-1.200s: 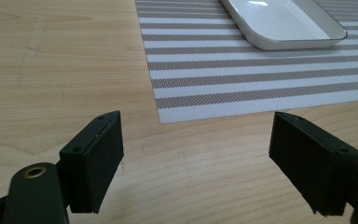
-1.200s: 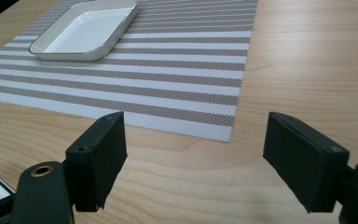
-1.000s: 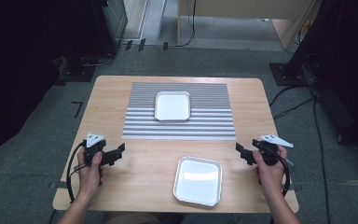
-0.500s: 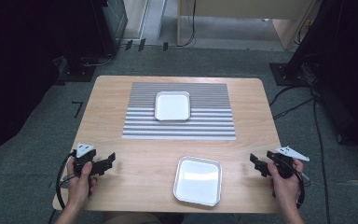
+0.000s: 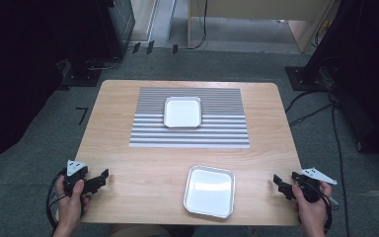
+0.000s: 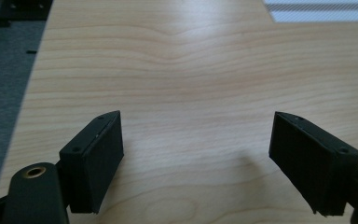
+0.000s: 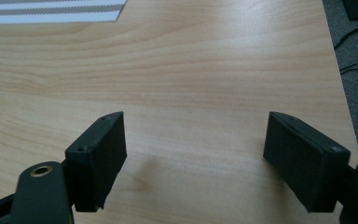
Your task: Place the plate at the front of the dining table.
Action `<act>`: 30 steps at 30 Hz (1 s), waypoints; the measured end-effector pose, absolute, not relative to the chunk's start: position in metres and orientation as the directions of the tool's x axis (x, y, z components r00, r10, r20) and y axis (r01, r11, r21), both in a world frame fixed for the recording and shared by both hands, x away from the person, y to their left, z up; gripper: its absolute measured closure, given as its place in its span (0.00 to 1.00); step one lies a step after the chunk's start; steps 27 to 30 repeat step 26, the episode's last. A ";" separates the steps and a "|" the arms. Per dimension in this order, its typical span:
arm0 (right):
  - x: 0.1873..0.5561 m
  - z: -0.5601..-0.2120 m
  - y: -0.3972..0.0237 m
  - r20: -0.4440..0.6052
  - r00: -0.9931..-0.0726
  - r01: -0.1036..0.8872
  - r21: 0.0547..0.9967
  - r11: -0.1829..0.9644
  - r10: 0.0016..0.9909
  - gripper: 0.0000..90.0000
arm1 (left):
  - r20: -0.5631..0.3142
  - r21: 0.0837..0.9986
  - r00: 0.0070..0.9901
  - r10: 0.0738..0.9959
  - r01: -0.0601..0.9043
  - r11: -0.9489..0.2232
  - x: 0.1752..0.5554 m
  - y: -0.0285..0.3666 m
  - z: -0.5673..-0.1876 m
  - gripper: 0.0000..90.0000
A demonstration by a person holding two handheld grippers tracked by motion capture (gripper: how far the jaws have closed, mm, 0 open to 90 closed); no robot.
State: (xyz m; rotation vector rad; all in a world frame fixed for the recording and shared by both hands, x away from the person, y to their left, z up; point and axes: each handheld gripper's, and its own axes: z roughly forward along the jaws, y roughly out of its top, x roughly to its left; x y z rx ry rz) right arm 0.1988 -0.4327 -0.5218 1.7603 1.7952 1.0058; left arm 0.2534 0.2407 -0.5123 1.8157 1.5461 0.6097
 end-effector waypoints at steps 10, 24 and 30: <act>0.188 -0.524 -0.418 0.041 -0.111 0.669 0.742 0.044 0.993 0.23 | 0.001 0.732 0.218 0.976 0.664 -0.149 0.242 0.244 -0.517 0.18; 0.187 -0.525 -0.416 0.030 -0.118 0.672 0.738 0.057 0.993 0.20 | 0.000 0.736 0.217 0.976 0.661 -0.147 0.242 0.244 -0.518 0.18; 0.187 -0.525 -0.416 0.031 -0.114 0.675 0.736 0.054 0.993 0.19 | 0.001 0.735 0.216 0.976 0.661 -0.147 0.242 0.244 -0.518 0.18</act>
